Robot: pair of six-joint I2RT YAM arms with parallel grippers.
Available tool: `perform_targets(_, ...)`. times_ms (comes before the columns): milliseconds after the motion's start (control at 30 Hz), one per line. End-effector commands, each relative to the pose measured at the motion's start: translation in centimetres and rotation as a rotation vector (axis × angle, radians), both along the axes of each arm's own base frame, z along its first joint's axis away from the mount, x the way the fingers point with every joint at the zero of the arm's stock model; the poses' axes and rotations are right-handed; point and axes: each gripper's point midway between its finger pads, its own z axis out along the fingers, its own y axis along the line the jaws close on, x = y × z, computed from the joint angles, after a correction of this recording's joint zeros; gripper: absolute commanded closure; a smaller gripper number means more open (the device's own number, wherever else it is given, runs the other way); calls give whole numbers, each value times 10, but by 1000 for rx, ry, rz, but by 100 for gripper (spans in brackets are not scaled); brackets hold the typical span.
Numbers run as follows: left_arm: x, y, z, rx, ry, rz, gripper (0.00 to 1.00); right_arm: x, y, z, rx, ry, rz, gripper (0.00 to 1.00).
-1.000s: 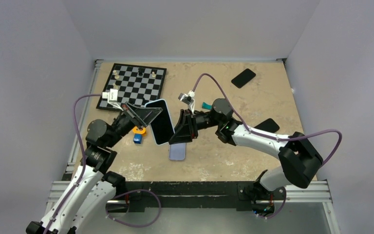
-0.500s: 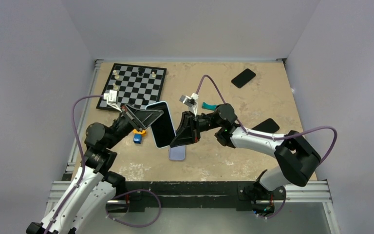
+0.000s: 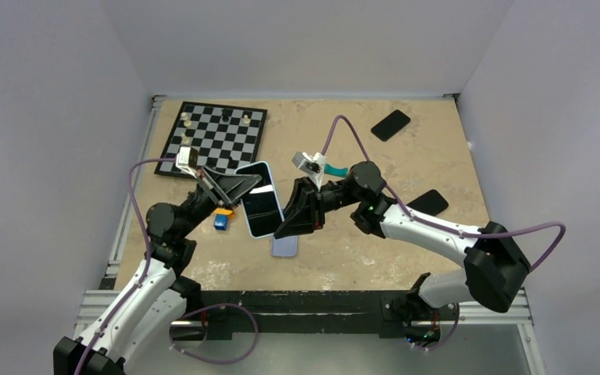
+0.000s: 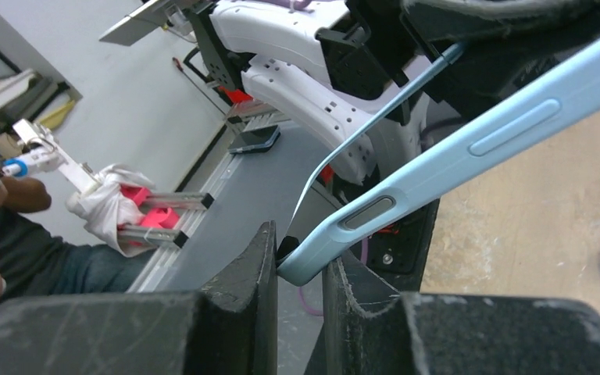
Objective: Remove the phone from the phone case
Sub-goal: Remove the phone case from the phone.
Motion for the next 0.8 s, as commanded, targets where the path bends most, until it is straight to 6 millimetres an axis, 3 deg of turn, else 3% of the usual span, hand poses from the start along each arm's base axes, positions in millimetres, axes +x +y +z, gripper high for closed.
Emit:
perform_targets(0,-2,-4,-3,-123,205,-99,100,10,12,72,295,-453,-46,100)
perform_targets(233,-5,-6,-5,-124,214,-128,100,7,24,86,315,-542,-1,100)
perform_targets(333,-5,-5,-6,-125,215,-123,100,16,32,90,306,-560,-39,100)
perform_targets(633,-6,0,5,-159,152,-101,100,81,58,80,193,-453,-366,100)
perform_targets(700,-6,5,12,-197,116,-80,100,112,54,72,132,-445,-544,100)
perform_targets(767,-10,9,22,-234,69,-75,100,149,41,51,19,-454,-760,100)
